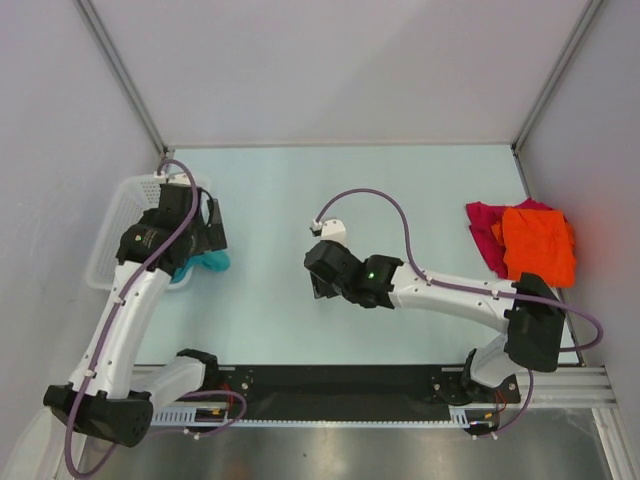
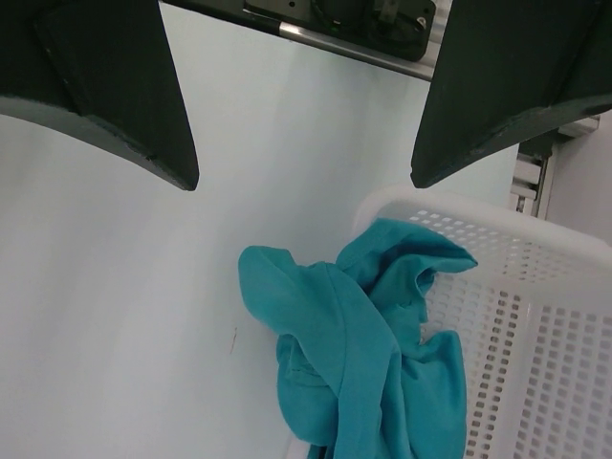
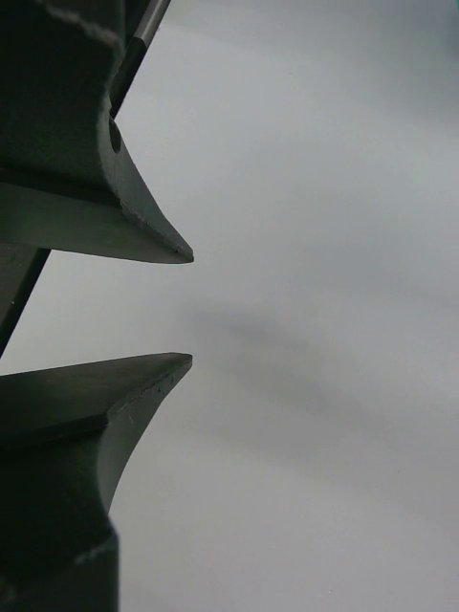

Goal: Fold and stack the t-shirts
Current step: Smooth out wrinkles on the folded tshirt

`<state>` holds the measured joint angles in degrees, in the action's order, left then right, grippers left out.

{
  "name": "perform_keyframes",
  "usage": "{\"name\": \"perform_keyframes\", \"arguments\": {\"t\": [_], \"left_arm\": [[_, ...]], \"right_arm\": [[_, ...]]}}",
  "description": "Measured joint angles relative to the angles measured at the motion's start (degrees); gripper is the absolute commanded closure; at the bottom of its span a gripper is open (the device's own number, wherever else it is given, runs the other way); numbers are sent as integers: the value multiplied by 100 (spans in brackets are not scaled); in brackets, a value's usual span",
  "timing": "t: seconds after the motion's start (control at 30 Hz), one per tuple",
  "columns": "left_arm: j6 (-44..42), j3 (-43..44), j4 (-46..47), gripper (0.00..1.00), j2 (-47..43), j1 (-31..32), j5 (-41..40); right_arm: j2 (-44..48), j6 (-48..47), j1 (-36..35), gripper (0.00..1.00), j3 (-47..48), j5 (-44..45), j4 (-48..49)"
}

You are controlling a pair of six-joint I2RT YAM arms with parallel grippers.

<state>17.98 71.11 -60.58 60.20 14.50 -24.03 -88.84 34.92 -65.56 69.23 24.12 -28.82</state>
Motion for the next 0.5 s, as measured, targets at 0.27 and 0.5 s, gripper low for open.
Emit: {"name": "perform_keyframes", "arguments": {"t": [0.27,0.5], "left_arm": [[186,0,-46,0,107,-699,739],[249,48,-90,1,170,-730,787]], "right_arm": [[83,0,-37,51,-2,50,-7],[334,-13,-39,50,-111,214,-26]]}}
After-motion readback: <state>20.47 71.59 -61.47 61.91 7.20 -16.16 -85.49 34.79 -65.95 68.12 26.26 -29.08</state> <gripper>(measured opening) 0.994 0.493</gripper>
